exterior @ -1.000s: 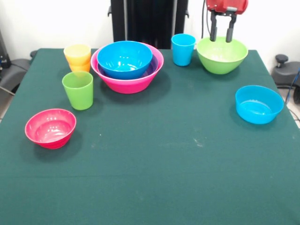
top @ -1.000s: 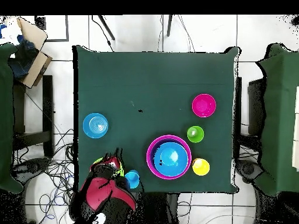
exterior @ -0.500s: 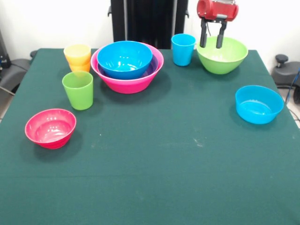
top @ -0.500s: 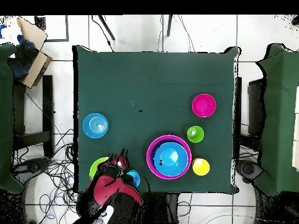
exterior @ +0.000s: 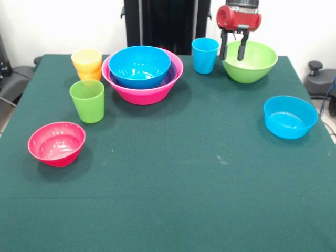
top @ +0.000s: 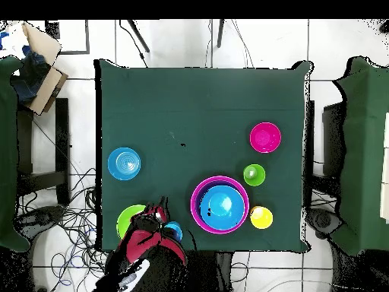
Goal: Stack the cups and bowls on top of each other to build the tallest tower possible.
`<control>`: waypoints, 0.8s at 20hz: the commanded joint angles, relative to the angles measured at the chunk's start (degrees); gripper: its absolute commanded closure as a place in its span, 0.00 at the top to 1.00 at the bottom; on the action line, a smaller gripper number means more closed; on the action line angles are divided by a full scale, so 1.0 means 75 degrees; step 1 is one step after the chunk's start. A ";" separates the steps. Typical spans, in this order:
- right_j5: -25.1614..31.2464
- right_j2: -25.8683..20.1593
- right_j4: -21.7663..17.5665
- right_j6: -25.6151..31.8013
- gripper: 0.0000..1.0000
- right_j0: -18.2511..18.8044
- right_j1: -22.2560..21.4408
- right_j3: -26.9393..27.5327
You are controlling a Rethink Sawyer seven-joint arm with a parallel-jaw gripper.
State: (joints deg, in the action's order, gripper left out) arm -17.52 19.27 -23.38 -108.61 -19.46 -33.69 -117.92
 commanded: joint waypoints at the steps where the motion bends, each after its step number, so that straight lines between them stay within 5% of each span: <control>1: -0.0388 -0.0323 0.0498 -0.0994 1.00 -0.0209 0.0578 0.0492; 16: -0.0831 0.0115 0.1313 -0.1015 1.00 -0.0897 0.1236 0.0666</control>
State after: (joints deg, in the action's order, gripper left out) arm -20.66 22.64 -18.11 -108.61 -24.80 -27.75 -117.89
